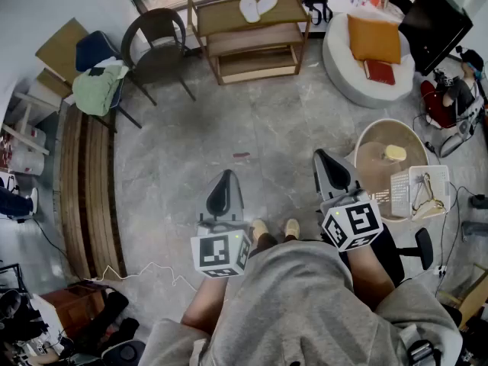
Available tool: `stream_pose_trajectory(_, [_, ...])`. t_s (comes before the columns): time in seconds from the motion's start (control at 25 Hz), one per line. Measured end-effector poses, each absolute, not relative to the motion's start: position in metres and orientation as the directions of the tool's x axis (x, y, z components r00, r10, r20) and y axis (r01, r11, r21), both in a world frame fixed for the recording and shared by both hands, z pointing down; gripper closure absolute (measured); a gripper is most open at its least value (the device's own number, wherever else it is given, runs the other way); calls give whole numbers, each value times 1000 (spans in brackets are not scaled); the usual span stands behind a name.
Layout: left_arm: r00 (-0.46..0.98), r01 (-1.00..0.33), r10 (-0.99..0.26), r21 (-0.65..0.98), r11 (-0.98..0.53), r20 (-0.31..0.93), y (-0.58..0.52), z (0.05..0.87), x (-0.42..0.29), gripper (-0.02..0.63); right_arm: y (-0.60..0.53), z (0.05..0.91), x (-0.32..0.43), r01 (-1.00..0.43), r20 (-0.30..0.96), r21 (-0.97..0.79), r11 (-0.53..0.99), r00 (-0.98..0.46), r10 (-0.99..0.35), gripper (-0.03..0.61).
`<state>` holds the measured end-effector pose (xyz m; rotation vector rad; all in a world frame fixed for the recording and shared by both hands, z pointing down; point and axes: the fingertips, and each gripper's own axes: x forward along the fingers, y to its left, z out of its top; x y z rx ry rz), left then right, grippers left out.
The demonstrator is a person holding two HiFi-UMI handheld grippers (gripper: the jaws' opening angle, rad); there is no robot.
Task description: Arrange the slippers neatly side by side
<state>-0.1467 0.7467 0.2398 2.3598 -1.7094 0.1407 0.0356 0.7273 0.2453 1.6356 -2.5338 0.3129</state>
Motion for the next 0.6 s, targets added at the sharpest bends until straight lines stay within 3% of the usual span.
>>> stream_pose_trajectory(0.6, [322, -945, -911, 146, -292, 259, 751, 257, -171, 600, 726, 248, 8, -908, 218, -178, 380, -413, -884, 554])
